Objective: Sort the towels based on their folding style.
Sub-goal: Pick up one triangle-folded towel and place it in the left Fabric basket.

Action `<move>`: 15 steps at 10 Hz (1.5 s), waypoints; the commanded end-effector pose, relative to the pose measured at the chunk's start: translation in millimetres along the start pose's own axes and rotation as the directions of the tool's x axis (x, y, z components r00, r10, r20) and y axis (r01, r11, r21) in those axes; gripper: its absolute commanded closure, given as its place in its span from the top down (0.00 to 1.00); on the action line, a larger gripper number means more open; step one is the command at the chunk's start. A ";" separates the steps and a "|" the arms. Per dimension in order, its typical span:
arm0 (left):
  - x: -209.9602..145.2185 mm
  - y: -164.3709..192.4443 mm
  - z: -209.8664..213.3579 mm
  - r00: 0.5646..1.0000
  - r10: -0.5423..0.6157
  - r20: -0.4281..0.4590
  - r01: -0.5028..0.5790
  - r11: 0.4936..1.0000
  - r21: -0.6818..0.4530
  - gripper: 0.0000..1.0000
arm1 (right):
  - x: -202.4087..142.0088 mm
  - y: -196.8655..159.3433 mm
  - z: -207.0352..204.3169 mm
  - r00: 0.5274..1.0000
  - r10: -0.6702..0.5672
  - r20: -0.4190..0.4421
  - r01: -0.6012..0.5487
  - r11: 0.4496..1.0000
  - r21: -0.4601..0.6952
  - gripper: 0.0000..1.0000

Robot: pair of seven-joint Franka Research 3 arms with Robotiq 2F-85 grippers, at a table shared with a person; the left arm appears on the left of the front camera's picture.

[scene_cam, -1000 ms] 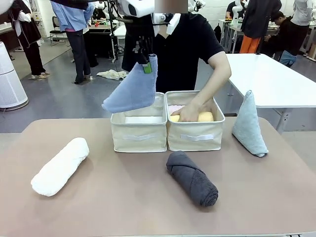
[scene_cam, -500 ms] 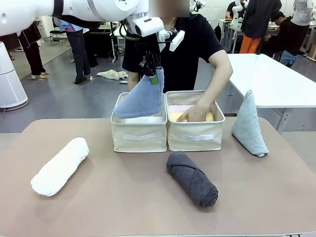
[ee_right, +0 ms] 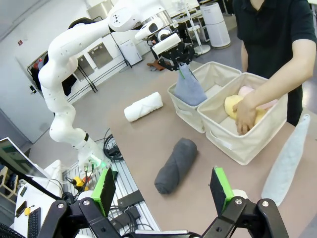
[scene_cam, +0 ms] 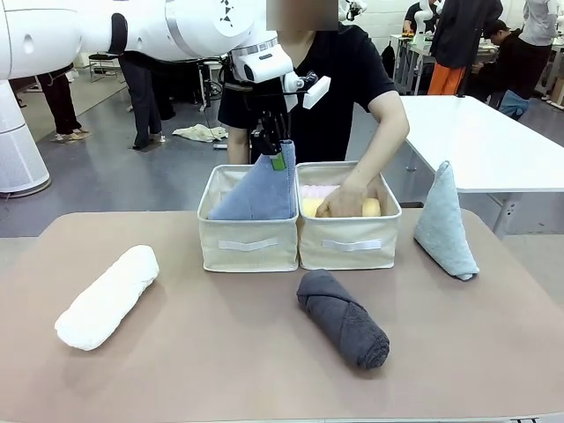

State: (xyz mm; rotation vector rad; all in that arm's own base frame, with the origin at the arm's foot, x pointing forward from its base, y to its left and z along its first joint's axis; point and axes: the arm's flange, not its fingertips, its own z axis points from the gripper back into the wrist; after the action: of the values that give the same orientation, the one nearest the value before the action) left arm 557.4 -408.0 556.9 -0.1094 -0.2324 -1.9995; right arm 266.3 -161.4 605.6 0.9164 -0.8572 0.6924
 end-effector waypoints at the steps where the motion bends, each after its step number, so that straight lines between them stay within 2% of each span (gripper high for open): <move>1: -4.7 -0.5 6.0 1.000 0.002 0.003 -0.002 0.999 -0.043 0.16 | -0.3 -0.9 1.0 1.000 0.002 0.000 -0.002 1.000 0.012 1.00; 7: -25.6 -17.6 -32.9 0.998 0.037 0.059 -0.030 0.992 -0.119 0.16 | -0.3 -0.9 1.0 1.000 0.002 0.000 -0.002 1.000 0.012 1.00; 9: -29.0 -23.2 -51.6 0.997 0.067 0.038 -0.062 0.991 -0.117 0.16 | -0.3 -0.9 1.0 1.000 0.002 0.000 -0.002 1.000 0.012 1.00; 11: -28.2 -24.0 -70.8 0.988 0.145 -0.046 -0.147 0.988 -0.051 0.16 | -0.3 -0.9 1.0 1.000 0.002 0.000 -0.002 1.000 0.012 1.00; 15: -30.8 -20.1 -98.1 0.963 0.242 -0.115 -0.249 0.967 -0.057 0.16 | -0.3 -0.9 1.0 1.000 0.002 0.000 -0.002 1.000 0.012 1.00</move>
State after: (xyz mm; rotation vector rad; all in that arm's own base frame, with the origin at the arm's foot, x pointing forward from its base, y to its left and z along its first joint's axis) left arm 559.0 -395.4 459.9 -0.1038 -0.0958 -1.7970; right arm 266.3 -161.4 605.5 0.9165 -0.8571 0.6923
